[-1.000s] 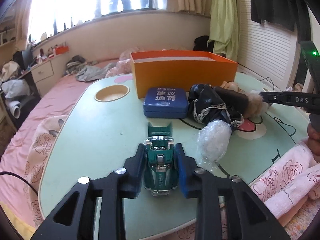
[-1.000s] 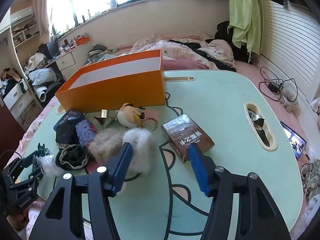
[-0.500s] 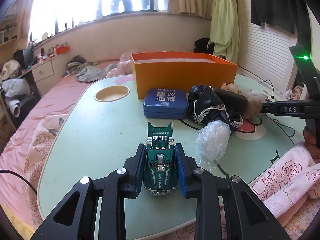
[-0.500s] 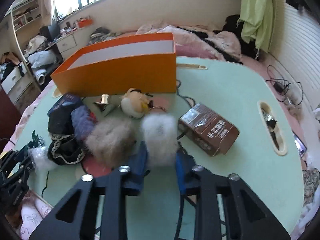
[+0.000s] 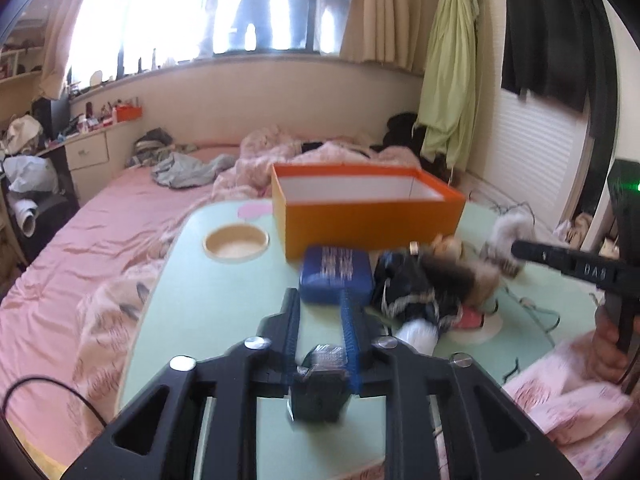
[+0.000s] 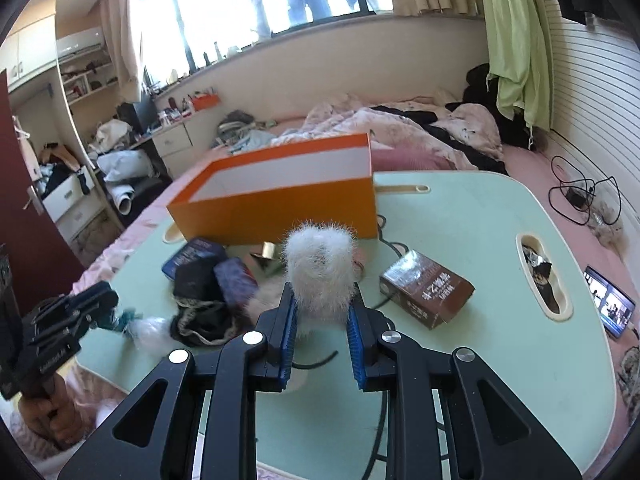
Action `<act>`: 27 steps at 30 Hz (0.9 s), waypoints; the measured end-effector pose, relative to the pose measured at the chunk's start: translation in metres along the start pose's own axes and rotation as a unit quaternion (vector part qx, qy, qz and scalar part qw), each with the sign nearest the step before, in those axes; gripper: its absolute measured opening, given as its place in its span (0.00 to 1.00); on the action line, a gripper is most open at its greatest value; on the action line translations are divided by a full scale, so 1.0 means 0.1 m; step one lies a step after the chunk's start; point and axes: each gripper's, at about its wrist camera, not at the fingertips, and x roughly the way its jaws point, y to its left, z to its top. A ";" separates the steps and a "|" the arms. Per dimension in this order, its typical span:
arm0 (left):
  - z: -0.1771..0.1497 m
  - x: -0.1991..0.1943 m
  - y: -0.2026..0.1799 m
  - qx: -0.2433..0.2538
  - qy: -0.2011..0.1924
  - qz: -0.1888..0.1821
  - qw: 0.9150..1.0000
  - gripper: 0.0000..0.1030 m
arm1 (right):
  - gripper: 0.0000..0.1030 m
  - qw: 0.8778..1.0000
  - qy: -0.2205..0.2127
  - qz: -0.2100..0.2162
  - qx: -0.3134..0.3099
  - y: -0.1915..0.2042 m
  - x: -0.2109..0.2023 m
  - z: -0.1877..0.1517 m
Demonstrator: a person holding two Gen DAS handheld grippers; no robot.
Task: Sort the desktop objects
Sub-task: 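Carry the car into the orange box and release while the right drops the white fur in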
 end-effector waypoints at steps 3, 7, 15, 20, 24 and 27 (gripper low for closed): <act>0.19 0.00 0.02 0.004 -0.019 0.003 1.000 0.02 | 0.23 1.000 -0.004 0.008 -0.005 0.04 -0.03 0.08; 0.36 0.04 0.09 -0.008 -0.021 -0.010 1.000 0.03 | 0.23 1.000 -0.018 0.002 -0.020 0.13 -0.05 0.24; 0.00 -0.02 0.25 0.037 0.027 0.014 0.999 0.64 | 0.23 1.000 -0.014 0.009 -0.011 0.12 -0.03 0.17; -0.30 0.01 0.47 -0.014 0.068 -0.009 0.998 0.89 | 0.23 0.999 0.024 0.019 0.014 0.04 0.12 0.01; -0.46 0.07 0.46 -0.039 0.074 0.020 0.996 0.90 | 0.23 0.999 0.015 0.027 0.023 0.00 0.08 0.01; -0.46 0.21 0.36 -0.030 0.089 0.038 0.995 0.94 | 0.23 0.999 0.019 0.027 0.020 0.03 0.09 -0.01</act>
